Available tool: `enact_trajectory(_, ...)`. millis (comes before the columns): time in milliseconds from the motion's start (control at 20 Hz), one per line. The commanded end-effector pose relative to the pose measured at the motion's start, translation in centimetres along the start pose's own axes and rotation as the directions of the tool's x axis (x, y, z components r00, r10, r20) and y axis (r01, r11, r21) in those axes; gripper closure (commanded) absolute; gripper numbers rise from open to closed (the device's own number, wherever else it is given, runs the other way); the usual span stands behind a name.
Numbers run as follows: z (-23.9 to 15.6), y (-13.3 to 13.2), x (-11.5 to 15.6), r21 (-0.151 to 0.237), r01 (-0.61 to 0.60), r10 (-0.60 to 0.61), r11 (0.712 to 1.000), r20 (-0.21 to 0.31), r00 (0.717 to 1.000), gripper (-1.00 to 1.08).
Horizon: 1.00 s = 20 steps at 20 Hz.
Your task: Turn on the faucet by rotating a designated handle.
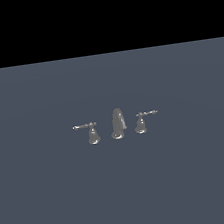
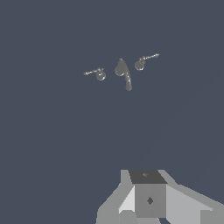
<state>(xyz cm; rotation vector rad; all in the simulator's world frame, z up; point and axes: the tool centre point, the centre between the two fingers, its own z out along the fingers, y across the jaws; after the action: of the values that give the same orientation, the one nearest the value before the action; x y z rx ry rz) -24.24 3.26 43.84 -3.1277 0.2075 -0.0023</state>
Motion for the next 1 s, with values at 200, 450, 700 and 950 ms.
enact_trajectory(200,3.8,-2.5,1.3,0.000,-0.138,0.138,0.990,0.000,0.990,1.08)
enact_trajectory(450,6.9,-4.5,2.6,0.000,-0.246,0.246,0.969,0.000,0.969,1.08)
enact_trajectory(700,9.9,-6.2,4.1,0.001,-0.350,0.350,0.937,0.001,0.937,1.08)
enact_trajectory(950,12.9,-7.8,5.8,0.002,-0.449,0.449,0.894,0.001,0.894,1.08)
